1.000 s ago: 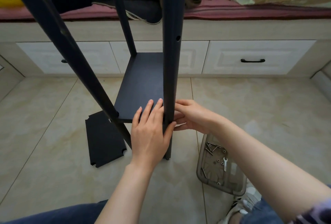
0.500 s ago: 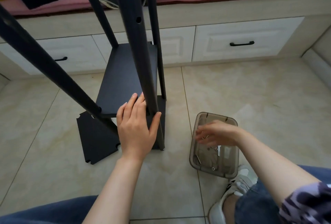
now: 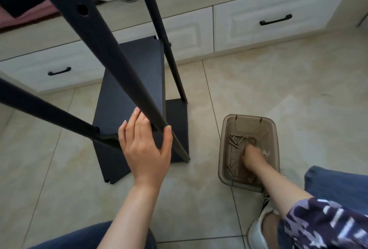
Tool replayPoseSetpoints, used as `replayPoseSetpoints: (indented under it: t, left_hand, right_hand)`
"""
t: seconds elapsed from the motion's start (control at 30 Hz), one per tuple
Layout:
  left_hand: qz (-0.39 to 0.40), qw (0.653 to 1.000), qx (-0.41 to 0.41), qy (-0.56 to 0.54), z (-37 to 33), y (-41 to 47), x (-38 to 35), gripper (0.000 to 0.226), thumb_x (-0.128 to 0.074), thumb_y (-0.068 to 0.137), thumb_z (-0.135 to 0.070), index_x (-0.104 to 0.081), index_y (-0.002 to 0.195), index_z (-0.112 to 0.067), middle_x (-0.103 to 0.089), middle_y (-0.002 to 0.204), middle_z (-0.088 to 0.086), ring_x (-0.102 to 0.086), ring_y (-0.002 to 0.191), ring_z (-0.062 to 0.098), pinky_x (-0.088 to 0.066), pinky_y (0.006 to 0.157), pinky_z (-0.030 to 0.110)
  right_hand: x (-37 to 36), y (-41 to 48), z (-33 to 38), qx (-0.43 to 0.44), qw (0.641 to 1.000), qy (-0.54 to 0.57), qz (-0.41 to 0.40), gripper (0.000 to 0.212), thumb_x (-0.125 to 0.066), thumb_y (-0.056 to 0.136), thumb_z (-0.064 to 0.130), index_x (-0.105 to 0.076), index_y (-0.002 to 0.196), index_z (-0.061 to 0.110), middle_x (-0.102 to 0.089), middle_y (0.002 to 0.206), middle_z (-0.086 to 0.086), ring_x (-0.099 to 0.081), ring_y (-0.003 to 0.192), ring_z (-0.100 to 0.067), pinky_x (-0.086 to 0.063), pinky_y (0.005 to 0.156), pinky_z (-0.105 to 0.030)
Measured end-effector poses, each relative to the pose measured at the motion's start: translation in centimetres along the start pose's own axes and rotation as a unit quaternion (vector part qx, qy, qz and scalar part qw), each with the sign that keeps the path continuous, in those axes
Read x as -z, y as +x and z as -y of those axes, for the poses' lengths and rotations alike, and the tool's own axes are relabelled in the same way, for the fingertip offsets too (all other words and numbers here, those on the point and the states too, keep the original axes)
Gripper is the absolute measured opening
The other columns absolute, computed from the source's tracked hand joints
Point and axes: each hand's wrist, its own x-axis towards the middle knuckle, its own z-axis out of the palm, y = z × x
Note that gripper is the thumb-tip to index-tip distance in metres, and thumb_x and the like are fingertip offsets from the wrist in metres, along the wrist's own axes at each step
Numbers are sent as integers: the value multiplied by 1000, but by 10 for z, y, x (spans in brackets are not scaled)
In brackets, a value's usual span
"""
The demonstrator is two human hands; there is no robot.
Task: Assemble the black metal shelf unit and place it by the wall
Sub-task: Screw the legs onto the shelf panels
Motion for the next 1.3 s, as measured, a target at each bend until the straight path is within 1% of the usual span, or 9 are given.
replayPoseSetpoints:
  t: [0.23, 0.4, 0.63, 0.77, 0.9, 1.03, 1.13, 1.23, 1.3]
  left_hand:
    - [-9, 1000, -6, -9, 1, 0, -2, 35, -48, 102, -42, -52, 126, -17, -67, 123, 9, -54, 129, 30, -24, 119, 39]
    - [-12, 1000, -6, -5, 2, 0, -4, 38, -43, 104, -46, -53, 125, -17, -67, 122, 9, -54, 129, 29, -26, 118, 40]
    - [-19, 1000, -9, -1, 2, -1, -7, 39, -44, 103, -45, -57, 121, -13, -67, 127, 7, -54, 129, 29, -28, 117, 42]
    - [-21, 1000, -5, -2, 0, 0, -9, 35, -47, 101, -42, -56, 122, -15, -68, 122, 7, -54, 128, 28, -25, 118, 38]
    - [-15, 1000, 5, -3, -2, 1, -9, 32, -52, 98, -39, -53, 123, -18, -69, 118, 8, -56, 126, 29, -25, 118, 37]
    - [-13, 1000, 1, -6, 0, -1, -6, 34, -53, 99, -40, -52, 125, -18, -68, 120, 8, -53, 128, 27, -26, 117, 38]
    - [-1, 1000, -1, -9, 1, 1, -3, 38, -49, 101, -45, -53, 127, -17, -68, 121, 8, -50, 130, 25, -22, 118, 33]
    - [16, 1000, 0, -6, 1, 1, 1, 42, -48, 102, -47, -56, 125, -14, -67, 123, 7, -49, 131, 25, -26, 116, 36]
    - [35, 999, 5, -7, 0, 3, 5, 41, -52, 100, -46, -58, 125, -14, -66, 126, 6, -48, 132, 23, -26, 116, 37]
  right_hand:
    - [-10, 14, -4, 22, 998, 1, -57, 30, -42, 95, 1, -50, 124, 3, -63, 119, -23, -62, 110, -39, -50, 86, -39]
    - [-17, 18, 4, 11, 995, 14, -96, 38, -33, 95, -7, -44, 132, -2, -60, 123, -27, -60, 113, -41, -49, 91, -44]
    - [-16, 22, 15, 18, 998, 6, -63, 39, -40, 91, -9, -43, 131, -6, -59, 124, -29, -59, 116, -42, -49, 93, -43]
    - [-21, 20, 30, 113, 993, -12, -6, 31, -40, 96, -2, -48, 125, 0, -59, 123, -26, -59, 114, -39, -47, 91, -38]
    - [-28, 15, 47, 230, 971, -48, 52, 25, -38, 99, 4, -51, 120, 5, -54, 126, -23, -56, 112, -37, -43, 92, -37]
    - [-26, 6, 65, 275, 955, -73, 79, 27, -42, 99, 7, -49, 124, 2, -58, 122, -23, -59, 109, -36, -43, 82, -35]
    - [-16, -7, 79, 288, 957, -21, 39, 23, -45, 99, 7, -53, 121, 8, -64, 113, -17, -63, 103, -33, -43, 76, -31]
    - [-3, -21, 94, 289, 955, 65, -15, 21, -54, 98, 8, -57, 118, 12, -68, 109, -11, -65, 100, -27, -53, 81, -33]
    - [7, -31, 105, 272, 954, 124, -33, 20, -56, 99, 13, -61, 118, 9, -69, 107, -10, -66, 97, -24, -54, 83, -31]
